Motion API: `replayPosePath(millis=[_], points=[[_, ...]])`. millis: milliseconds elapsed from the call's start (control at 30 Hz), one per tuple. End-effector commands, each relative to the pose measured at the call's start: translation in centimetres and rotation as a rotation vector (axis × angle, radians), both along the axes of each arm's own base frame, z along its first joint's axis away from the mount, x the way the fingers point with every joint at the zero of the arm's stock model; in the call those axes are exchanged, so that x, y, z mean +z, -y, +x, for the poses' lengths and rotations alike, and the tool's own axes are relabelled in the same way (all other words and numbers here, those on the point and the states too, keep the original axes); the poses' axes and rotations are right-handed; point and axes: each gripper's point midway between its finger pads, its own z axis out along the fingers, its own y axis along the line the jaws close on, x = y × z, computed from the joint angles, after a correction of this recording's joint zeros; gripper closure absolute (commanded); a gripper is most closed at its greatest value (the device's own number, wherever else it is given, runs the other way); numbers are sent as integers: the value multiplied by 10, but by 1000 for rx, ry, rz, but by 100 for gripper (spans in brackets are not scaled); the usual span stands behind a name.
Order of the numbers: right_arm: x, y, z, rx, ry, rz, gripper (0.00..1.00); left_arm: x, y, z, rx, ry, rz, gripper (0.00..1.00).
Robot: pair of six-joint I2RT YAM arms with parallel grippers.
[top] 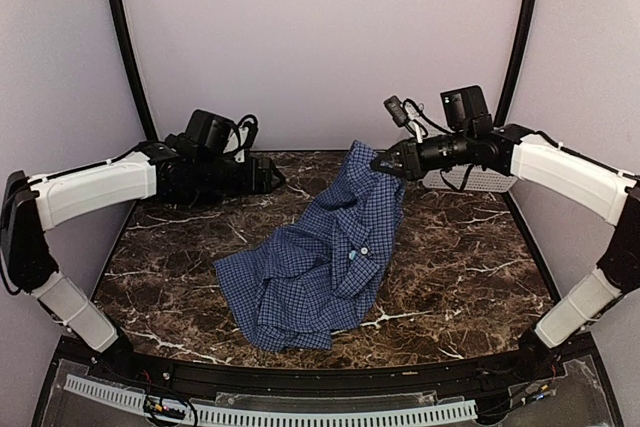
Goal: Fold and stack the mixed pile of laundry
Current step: Adjust the crumpled shirt at the center of the board.
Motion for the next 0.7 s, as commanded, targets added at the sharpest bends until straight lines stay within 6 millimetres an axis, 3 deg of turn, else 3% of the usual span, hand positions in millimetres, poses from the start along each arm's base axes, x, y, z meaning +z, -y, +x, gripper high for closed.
replayPosePath(millis=[0,33,67,100,300,500,567,600,633,667], points=[[8,-1,-35,140,47,73,100,-38,25,36,-78,11,81,18],[6,1,-37,139,50,67,100,-54,32,41,-108,-1,105,17],[5,3,-39,137,52,65,100,-54,37,47,-118,7,105,17],[5,3,-40,135,52,65,100,-72,40,52,-126,-12,127,17],[-2,5,-45,136,25,63,100,-110,59,73,-152,-27,138,19],[-11,17,-45,62,13,28,100,-124,89,81,-257,-61,92,21],[-14,23,-39,13,18,9,100,-132,91,73,-285,-106,99,21],[-15,26,-35,-12,17,-1,100,-126,93,68,-299,-108,77,20],[-16,28,-32,-30,17,-5,100,-135,89,57,-304,-139,73,20],[-17,31,-27,-49,14,-9,100,-116,90,57,-292,-102,31,20]])
